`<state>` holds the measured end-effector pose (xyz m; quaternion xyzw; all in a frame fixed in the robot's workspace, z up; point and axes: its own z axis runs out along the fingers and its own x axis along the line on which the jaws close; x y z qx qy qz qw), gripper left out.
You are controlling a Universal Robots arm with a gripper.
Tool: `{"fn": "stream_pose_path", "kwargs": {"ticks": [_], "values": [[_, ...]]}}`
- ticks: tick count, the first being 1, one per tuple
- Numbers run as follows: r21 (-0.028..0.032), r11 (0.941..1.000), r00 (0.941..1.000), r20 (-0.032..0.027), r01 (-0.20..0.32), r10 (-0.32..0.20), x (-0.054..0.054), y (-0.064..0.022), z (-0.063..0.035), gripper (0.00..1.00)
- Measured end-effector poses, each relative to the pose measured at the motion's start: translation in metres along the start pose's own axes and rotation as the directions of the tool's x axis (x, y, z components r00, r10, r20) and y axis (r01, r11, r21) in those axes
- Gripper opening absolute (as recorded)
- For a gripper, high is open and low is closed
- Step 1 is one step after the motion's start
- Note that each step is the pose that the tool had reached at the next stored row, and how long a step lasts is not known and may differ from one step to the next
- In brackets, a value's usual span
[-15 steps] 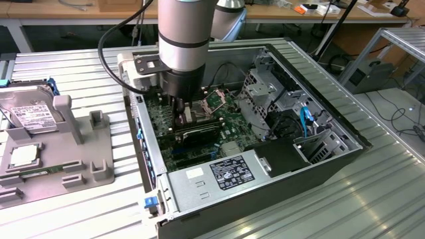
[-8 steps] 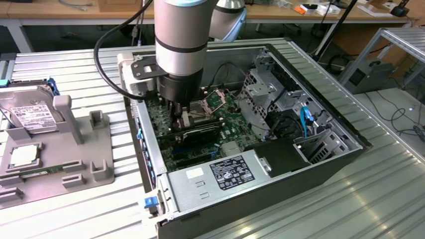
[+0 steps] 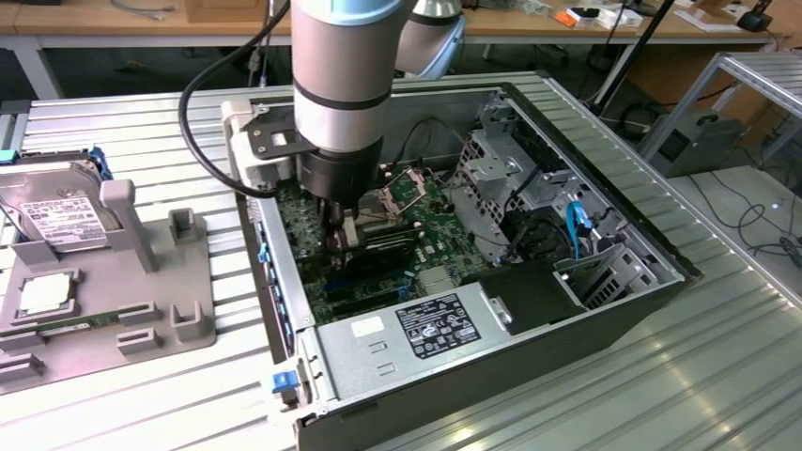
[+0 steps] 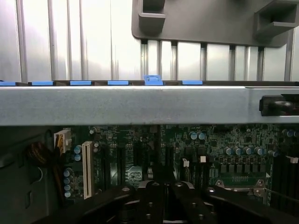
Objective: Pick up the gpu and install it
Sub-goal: 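Press down on the gpu until it lock into place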
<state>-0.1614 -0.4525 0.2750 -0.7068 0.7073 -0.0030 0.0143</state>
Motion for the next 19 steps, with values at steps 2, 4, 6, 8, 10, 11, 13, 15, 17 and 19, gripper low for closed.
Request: {"fn": "stream_pose_path", "kwargs": {"ticks": [2, 4, 6, 8, 10, 11, 13, 15, 17, 19], "values": [[0.0002, 1.0, 1.0, 0.0004, 0.0, 0.0, 0.001, 0.0001, 0.002, 0.11], [0.001, 1.0, 1.0, 0.0012, 0.0, 0.0, 0.002, 0.0002, 0.0039, 0.11], [0.0006, 1.0, 1.0, 0.0008, 0.0, 0.0, 0.002, 0.0005, 0.0044, 0.11], [0.0005, 1.0, 1.0, 0.0007, 0.0, 0.0, 0.003, 0.0006, 0.0044, 0.11], [0.0013, 1.0, 1.0, 0.0015, 0.0, 0.0, 0.003, 0.0004, -0.0042, 0.11], [0.0007, 1.0, 1.0, 0.0009, 0.0, 0.0, 0.003, 0.0003, -0.0081, 0.11], [0.0007, 1.0, 1.0, 0.0008, 0.0, 0.0, 0.003, -0.0004, -0.0162, 0.11], [0.0007, 1.0, 1.0, 0.0007, 0.0, 0.0, 0.002, -0.0015, -0.0217, 0.11], [0.0008, 1.0, 1.0, 0.001, 0.0, 0.0, 0.002, -0.0029, -0.0275, 0.11], [-0.0026, 1.0, 1.0, 0.0008, 0.0, 0.0, 0.002, -0.0156, -0.0352, 0.11]]}}
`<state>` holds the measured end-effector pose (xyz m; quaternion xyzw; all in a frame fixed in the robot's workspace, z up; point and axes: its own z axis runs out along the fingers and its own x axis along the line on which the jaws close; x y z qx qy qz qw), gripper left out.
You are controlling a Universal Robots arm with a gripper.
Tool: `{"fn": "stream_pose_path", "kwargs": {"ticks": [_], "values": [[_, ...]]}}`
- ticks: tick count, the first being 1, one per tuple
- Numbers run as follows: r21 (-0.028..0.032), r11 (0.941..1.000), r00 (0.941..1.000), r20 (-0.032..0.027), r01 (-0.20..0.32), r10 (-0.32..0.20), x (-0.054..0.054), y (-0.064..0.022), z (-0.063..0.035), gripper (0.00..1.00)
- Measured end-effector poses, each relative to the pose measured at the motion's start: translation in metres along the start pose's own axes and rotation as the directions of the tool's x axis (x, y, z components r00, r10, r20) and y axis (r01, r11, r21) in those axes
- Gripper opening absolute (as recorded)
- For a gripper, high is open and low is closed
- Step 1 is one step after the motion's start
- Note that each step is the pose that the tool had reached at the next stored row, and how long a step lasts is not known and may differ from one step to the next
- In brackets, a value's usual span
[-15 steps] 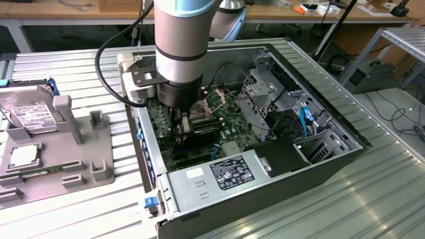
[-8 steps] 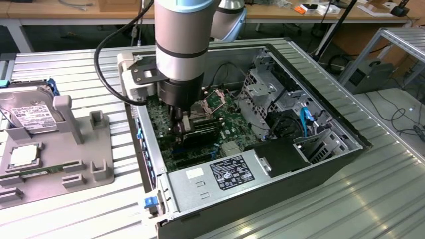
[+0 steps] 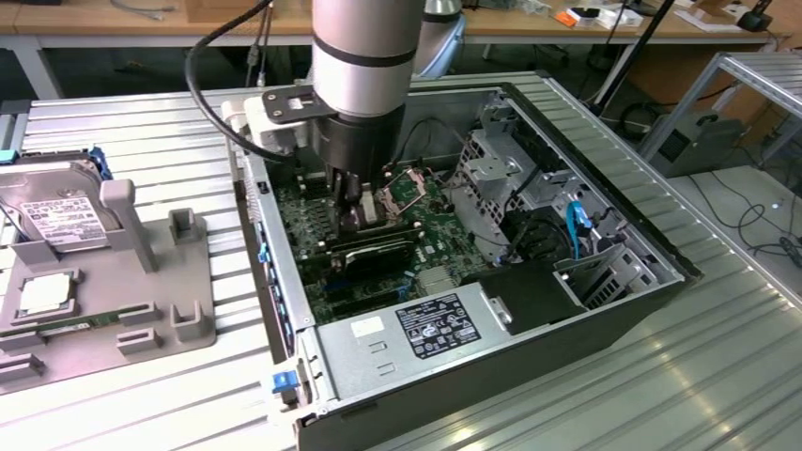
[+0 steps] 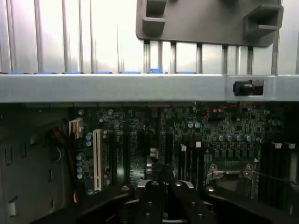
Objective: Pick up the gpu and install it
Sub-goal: 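Press down on the gpu until it lock into place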
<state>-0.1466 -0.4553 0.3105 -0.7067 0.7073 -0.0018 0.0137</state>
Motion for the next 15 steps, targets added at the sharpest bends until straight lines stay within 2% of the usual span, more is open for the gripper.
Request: {"fn": "stream_pose_path", "kwargs": {"ticks": [3, 5, 6, 9, 15], "values": [[-0.0067, 1.0, 1.0, 0.0, 0.0, 0.0, 0.0, -0.0185, 0.0004, 0.11], [-0.0076, 1.0, 1.0, 0.0001, 0.0, 0.0, 0.0, -0.0285, 0.0003, 0.11], [-0.0081, 1.0, 1.0, -0.0003, 0.0, 0.0, 0.0, -0.0306, -0.0007, 0.11], [-0.0082, 1.0, 1.0, 0.0, 0.0, 0.0, 0.0, -0.0324, -0.0062, 0.11], [-0.0082, 1.0, 1.0, 0.0008, 0.0, 0.0, 0.0, -0.0325, -0.0068, 0.11]]}}
